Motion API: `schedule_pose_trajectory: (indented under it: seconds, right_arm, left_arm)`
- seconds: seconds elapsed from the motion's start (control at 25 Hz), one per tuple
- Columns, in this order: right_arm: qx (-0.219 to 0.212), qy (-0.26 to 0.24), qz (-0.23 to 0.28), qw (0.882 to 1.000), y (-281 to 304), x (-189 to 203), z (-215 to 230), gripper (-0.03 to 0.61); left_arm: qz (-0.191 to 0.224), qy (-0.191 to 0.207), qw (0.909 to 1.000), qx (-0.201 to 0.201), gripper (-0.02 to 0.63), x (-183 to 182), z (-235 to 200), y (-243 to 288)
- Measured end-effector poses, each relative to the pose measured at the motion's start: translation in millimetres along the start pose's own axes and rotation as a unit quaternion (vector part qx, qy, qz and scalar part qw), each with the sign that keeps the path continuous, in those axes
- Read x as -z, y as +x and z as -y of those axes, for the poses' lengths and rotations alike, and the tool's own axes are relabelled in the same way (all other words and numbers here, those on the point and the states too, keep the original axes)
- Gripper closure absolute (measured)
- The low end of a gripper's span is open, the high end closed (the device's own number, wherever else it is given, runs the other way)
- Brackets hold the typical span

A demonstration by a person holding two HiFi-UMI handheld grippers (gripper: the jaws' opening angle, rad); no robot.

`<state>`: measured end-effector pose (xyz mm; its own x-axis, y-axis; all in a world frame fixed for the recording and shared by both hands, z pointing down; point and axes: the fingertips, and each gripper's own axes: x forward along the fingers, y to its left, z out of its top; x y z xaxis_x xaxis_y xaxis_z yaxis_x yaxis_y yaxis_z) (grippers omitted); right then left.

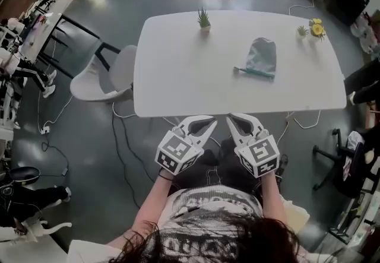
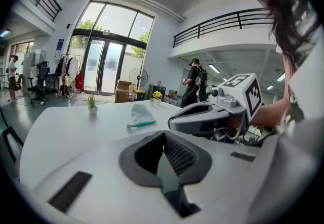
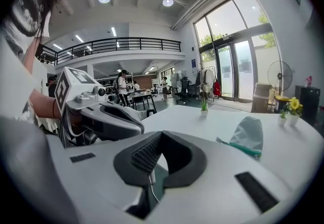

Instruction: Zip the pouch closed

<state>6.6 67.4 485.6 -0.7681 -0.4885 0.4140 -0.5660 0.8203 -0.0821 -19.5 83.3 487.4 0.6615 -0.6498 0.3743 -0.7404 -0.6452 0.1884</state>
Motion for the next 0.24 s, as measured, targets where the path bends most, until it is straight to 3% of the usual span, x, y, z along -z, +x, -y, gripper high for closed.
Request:
schedule_pose_trajectory:
  seconds: [0.24]
  right_arm:
    - [-0.010,-0.002,-0.003,1.000,2.3,1.6,-0.8,0.581]
  left_arm:
    - [-0.003,-0.004,1.0000,-0.007,0.601,1.7,-1.2,0.9]
